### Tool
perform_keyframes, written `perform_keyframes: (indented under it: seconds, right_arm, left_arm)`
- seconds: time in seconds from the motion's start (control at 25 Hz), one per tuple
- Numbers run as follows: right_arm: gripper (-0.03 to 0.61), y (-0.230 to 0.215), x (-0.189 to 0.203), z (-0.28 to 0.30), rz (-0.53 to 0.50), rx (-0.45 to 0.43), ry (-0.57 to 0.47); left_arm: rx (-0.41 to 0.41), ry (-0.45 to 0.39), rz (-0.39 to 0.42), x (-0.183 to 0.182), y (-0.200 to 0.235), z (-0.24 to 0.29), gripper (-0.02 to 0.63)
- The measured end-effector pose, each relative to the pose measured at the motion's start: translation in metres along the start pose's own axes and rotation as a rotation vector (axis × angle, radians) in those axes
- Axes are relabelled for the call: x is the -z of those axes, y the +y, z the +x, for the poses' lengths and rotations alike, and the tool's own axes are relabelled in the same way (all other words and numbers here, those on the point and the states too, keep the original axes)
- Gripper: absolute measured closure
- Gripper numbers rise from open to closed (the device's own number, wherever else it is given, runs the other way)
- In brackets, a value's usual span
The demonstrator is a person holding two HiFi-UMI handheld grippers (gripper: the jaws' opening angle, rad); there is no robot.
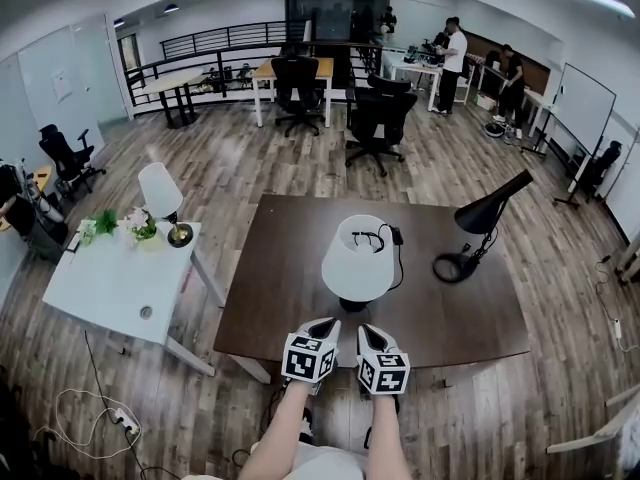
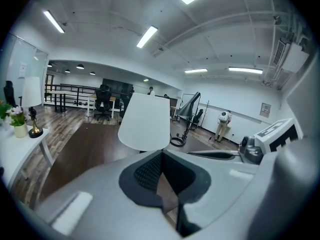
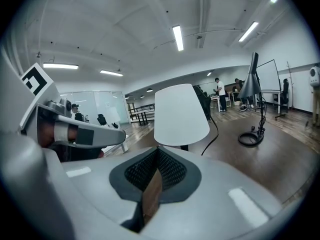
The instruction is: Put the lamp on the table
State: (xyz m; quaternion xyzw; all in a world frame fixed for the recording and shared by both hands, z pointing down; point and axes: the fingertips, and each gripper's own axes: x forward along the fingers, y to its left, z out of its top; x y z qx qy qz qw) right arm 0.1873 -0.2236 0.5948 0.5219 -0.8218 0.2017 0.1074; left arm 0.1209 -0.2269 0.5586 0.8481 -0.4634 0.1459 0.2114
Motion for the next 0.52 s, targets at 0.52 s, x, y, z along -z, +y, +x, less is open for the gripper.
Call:
perform_keyframes:
  seconds: [0.52]
  right_arm:
    - [0.56,-0.0069,0.0005,-0.0026,-0.008,0.001,-0.002]
  left_arm:
    - [-0.004,-0.004,-0.007,0.0016,-0.0018,0.0017,0.612]
